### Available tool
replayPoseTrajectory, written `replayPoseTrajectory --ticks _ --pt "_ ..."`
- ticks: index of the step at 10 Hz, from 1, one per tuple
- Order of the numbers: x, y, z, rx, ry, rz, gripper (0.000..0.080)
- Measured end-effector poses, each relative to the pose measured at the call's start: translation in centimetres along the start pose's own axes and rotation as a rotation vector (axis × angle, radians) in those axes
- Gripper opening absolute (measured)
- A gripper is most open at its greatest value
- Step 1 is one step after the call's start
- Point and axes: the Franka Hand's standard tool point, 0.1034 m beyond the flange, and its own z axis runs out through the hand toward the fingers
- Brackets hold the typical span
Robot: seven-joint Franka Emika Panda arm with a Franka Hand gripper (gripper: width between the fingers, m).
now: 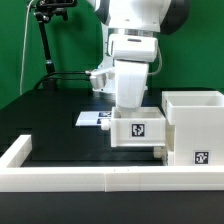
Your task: Assemble drawer
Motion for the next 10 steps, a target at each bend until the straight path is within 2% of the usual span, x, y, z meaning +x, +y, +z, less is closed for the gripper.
replayPoseTrajectory --ticks 4,6,8,10 --pt "-0.15 -0.12 0.17 0.004 -0.001 0.002 0.0042" --pt "0.4 0.04 -0.04 -0.001 0.0 -0.002 0.0042" --pt "0.4 0.49 -0.42 0.02 -0.012 0.014 0.0042" --pt "0.44 0.73 -0.57 0.026 -0.016 0.027 0.0042"
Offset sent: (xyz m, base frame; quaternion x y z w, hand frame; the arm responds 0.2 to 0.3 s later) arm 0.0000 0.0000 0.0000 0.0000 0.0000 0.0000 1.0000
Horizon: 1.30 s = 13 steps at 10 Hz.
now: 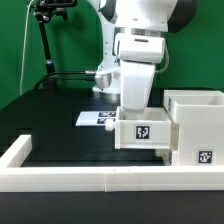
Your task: Assemble drawer
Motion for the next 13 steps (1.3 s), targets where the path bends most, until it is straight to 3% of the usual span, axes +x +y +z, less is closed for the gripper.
replayPoseTrajectory --ticks 3,5,6,10,13 --pt "-0.1 -0.3 0.3 0.014 -0.004 -0.002 0.0042" --pt "-0.7 -0.6 0.7 -0.006 0.006 0.009 0.0042" --pt "-0.8 -0.8 0.8 0.003 0.004 0.013 0.0042" --pt "-0.1 -0.7 0.5 0.008 0.002 0.003 0.0042" --pt "0.4 0.1 -0.1 0.048 -0.017 -0.011 0.0042"
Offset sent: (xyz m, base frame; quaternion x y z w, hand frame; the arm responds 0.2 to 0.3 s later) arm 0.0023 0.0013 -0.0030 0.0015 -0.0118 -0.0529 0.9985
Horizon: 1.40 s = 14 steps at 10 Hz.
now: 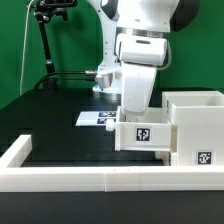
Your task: Assemble drawer
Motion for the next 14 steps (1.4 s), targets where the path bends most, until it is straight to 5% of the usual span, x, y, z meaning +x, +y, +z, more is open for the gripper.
replayPoseTrajectory --ticks 14 --pt "0.49 -0.22 0.04 0.03 -0.006 -0.03 0.0044"
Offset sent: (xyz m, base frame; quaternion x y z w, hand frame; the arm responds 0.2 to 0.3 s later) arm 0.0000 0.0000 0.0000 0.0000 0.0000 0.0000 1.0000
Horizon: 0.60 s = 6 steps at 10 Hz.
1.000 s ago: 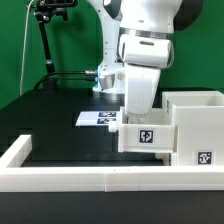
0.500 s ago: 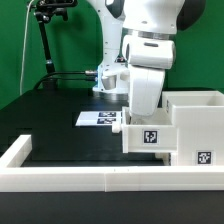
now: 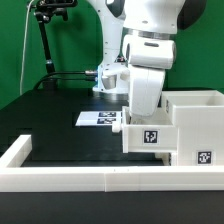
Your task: Assemble drawer
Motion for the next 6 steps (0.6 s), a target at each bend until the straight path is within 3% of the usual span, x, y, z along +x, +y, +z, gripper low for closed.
replayPoseTrajectory --ticks 6 --pt "0.11 -0.12 -0.03 0.009 -0.002 -0.034 0.0044"
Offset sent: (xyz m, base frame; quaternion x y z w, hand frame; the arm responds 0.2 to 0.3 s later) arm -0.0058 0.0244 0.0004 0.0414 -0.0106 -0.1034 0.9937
